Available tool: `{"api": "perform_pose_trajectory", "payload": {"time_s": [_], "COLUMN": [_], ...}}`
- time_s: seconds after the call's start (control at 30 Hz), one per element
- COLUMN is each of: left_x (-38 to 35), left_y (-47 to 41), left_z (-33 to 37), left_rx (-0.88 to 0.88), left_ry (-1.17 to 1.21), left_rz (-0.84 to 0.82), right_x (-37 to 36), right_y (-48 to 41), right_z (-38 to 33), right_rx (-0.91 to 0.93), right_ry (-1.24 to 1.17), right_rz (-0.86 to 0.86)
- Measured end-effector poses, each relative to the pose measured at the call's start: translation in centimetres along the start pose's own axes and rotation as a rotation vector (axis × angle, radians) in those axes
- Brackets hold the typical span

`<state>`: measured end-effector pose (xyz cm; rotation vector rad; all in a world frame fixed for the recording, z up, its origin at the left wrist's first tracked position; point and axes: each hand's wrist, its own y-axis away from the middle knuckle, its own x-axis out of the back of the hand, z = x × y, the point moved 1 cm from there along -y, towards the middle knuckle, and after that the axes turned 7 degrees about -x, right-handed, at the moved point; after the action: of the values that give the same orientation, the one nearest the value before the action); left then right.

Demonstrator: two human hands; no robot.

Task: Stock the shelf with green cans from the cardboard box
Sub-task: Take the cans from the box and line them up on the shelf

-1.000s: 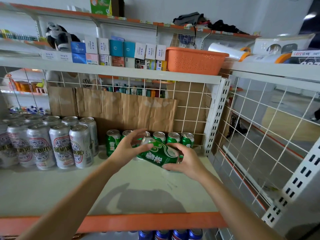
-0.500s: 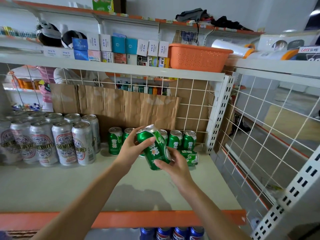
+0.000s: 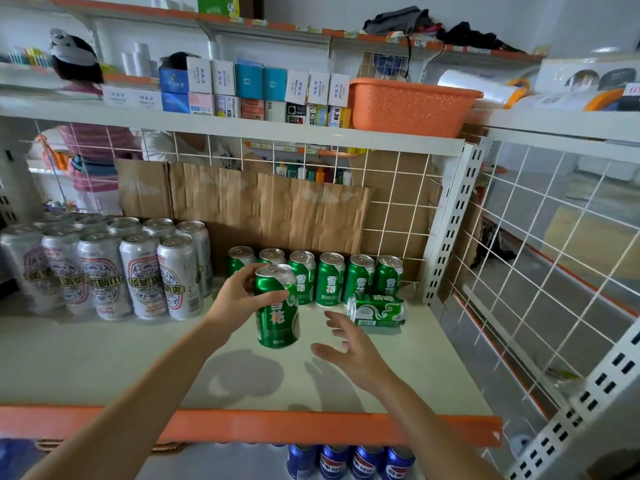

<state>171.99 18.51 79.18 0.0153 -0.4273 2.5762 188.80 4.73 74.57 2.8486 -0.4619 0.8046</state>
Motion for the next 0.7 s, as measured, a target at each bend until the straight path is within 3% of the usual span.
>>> {"api": "perform_pose_trajectory", "payload": {"time_s": [0.2, 0.37, 0.7], "left_x": [3.2, 4.8, 5.4], "left_y": [0.2, 0.2, 0.3], "left_z": [-2.4, -4.3, -5.1], "left_rx": [0.081, 0.176, 0.192], "left_ry": [-0.169, -0.161, -0.192], "left_rz": [0.074, 0.086, 0.000], "right_x": [-0.3, -2.1, -4.4], "right_y": [-0.4, -0.9, -1.8], "right_z": [1.8, 2.2, 4.3], "right_rx": [0.030, 0.118, -0.003], "right_ry": [0.430, 0.583, 0.698], "right_rz": [0.060, 0.026, -0.104]}}
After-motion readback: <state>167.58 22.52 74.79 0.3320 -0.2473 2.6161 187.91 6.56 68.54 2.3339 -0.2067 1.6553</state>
